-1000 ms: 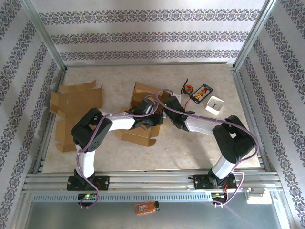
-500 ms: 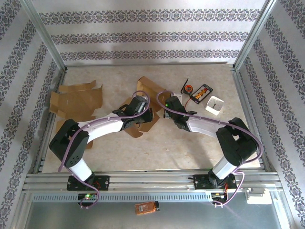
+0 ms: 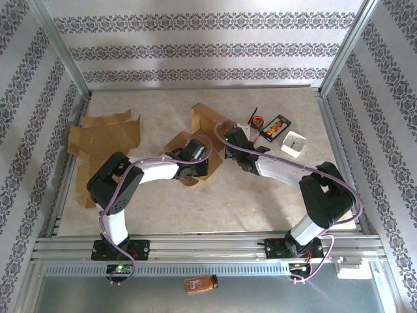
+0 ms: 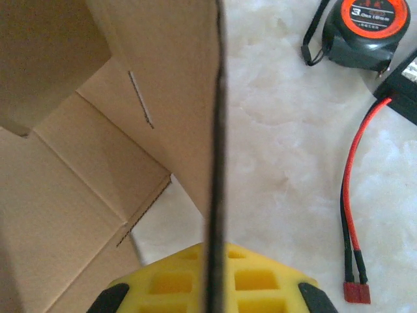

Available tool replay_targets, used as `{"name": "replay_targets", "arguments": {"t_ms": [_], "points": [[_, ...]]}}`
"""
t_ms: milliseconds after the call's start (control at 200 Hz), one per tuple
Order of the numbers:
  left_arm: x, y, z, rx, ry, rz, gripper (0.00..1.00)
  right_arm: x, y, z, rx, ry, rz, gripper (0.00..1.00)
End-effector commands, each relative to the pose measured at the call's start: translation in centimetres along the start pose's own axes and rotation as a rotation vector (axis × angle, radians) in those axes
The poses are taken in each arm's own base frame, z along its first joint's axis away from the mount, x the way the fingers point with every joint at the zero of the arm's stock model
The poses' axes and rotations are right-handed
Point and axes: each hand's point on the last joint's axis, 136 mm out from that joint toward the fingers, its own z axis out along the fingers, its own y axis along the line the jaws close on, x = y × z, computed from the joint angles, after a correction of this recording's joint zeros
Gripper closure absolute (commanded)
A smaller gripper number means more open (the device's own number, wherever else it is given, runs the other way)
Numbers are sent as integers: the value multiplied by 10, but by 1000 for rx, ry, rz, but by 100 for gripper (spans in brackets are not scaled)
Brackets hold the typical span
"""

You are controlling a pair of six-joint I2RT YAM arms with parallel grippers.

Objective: Fold the paper box

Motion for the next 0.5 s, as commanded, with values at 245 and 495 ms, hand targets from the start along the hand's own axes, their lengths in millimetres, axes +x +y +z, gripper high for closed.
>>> {"name": "replay_targets", "arguments": {"t_ms": [245, 495], "points": [[13, -24, 29, 167, 62, -53, 100, -15, 25, -13, -18, 44, 251, 92], [5, -42, 31, 243, 54, -68, 100, 0, 27, 2, 16, 69, 302, 93]]}}
